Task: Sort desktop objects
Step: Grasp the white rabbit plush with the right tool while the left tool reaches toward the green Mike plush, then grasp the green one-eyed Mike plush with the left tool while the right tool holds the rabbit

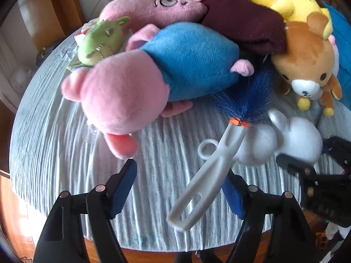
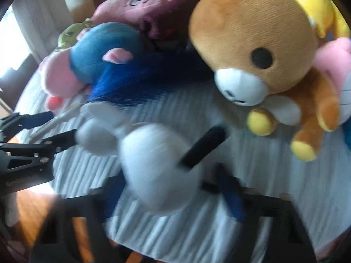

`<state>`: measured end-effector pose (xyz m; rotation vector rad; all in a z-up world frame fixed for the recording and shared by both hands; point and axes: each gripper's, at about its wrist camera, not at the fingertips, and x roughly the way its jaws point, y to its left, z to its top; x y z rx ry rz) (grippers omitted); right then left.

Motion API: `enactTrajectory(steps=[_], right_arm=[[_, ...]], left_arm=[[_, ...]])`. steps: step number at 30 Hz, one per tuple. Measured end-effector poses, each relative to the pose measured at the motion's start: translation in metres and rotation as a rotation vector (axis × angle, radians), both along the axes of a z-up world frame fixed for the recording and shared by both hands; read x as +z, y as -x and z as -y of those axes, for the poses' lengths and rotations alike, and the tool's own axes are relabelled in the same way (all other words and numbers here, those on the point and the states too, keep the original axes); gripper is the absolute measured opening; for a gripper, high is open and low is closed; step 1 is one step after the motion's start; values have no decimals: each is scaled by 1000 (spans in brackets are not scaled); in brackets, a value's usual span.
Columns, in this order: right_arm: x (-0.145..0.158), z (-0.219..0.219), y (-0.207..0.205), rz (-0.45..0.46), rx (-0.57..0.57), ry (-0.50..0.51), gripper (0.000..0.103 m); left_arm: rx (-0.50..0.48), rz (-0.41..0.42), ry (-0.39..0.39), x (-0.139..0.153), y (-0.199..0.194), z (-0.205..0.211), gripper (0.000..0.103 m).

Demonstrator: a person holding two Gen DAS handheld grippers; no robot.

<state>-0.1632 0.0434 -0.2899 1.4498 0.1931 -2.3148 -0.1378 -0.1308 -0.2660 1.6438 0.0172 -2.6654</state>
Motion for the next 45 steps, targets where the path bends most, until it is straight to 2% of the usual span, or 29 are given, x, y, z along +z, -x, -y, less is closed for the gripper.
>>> enactTrajectory(steps=[5, 9, 12, 15, 20, 28, 30, 31, 35, 38, 45], right_arm=[[27, -11, -5, -35, -10, 9, 53], [75, -21, -12, -109, -2, 38, 53], [104, -21, -7, -171, -9, 52, 53], [120, -15, 4, -202, -28, 61, 53], [124, 12, 23, -229, -61, 80, 53], [112, 41, 67, -227, -105, 76, 53], [107, 46, 75, -216, -106, 65, 53], [105, 48, 79, -211, -107, 61, 53], [98, 53, 87, -194, -111, 52, 53], [99, 56, 87, -190, -102, 50, 53], [121, 57, 75, -234, -107, 46, 53]], left_arm=[[8, -46, -9, 46, -14, 18, 75], [43, -117, -7, 90, -23, 39, 75], [102, -159, 12, 109, -17, 61, 84], [154, -148, 18, 103, 24, 82, 86], [179, -99, 13, 74, 78, 96, 86], [157, -26, -2, 31, 127, 101, 86], [153, -27, -16, 25, 130, 104, 76], [148, -30, -25, 24, 130, 106, 59], [121, -44, -47, 27, 127, 108, 55], [107, -69, -52, 42, 119, 107, 55], [28, -160, -12, 99, 91, 84, 55]])
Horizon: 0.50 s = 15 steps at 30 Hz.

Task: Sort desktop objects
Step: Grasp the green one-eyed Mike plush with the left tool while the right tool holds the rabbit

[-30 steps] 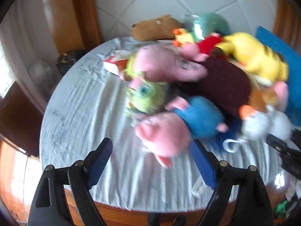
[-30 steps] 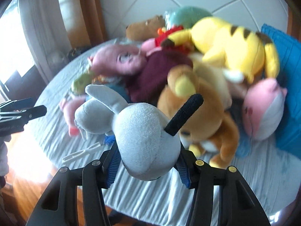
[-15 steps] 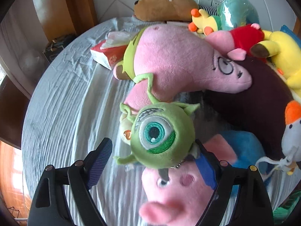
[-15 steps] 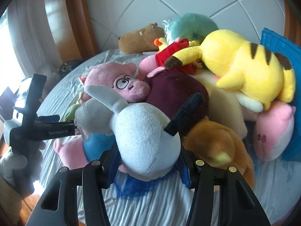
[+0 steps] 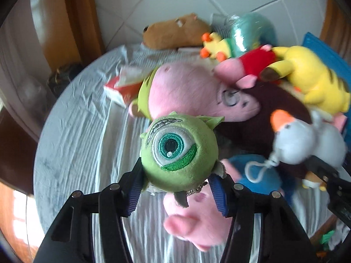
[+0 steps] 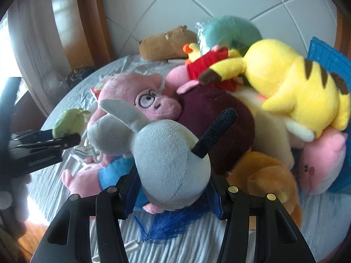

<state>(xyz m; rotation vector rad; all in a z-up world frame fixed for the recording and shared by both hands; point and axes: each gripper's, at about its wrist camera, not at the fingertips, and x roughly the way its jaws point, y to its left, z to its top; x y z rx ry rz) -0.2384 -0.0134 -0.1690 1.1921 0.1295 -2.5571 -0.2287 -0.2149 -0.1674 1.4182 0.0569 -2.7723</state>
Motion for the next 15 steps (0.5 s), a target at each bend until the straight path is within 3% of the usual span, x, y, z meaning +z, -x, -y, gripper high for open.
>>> enactTrajectory(steps=[8, 15], right_arm=[[47, -31, -33, -100, -94, -16, 53], [79, -87, -82, -146, -237, -60, 53]], left_arm=[[-150, -87, -5, 51, -24, -46, 55], [-283, -137, -10, 74, -51, -112, 55]])
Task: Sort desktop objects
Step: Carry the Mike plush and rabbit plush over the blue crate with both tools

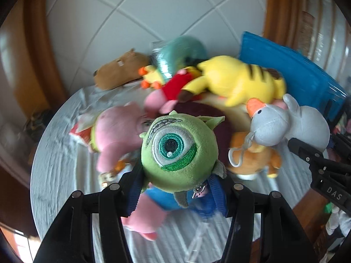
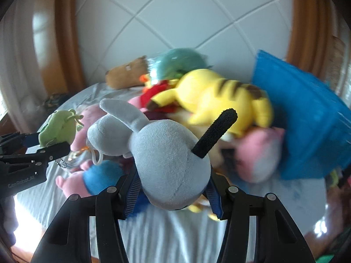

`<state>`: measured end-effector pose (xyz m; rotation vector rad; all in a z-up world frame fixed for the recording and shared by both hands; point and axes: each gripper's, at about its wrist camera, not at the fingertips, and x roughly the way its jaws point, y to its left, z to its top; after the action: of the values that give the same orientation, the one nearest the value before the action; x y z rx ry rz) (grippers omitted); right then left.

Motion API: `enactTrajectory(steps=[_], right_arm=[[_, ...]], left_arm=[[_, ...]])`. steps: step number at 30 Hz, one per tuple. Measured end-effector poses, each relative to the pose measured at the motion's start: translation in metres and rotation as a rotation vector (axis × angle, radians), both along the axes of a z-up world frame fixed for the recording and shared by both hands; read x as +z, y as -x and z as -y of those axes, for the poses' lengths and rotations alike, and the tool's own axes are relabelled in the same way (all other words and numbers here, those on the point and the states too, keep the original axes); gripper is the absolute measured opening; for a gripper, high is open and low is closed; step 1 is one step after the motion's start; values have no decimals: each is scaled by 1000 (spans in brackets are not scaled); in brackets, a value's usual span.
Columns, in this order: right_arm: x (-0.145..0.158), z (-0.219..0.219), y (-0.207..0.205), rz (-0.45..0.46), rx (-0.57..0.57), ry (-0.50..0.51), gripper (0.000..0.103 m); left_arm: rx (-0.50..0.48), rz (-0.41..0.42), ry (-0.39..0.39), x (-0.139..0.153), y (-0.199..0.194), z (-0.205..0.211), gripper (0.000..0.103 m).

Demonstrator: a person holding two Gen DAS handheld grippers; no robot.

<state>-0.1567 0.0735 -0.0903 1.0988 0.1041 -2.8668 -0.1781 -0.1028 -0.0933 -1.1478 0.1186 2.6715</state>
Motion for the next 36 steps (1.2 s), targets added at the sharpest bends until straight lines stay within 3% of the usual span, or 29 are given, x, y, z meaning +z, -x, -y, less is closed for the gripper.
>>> enactTrajectory(steps=[6, 19, 26, 36], right_arm=[[12, -62, -40, -16, -69, -1, 53], [21, -176, -98, -35, -105, 6, 53], [28, -222, -113, -52, -135, 18, 53], [38, -296, -124, -70, -272, 13, 53]], left_arm=[[-53, -16, 3, 10, -28, -65, 55], [-94, -50, 20, 22, -87, -183, 55], [-128, -60, 38, 31, -96, -229, 55], [-245, -89, 41, 43, -80, -301, 55]])
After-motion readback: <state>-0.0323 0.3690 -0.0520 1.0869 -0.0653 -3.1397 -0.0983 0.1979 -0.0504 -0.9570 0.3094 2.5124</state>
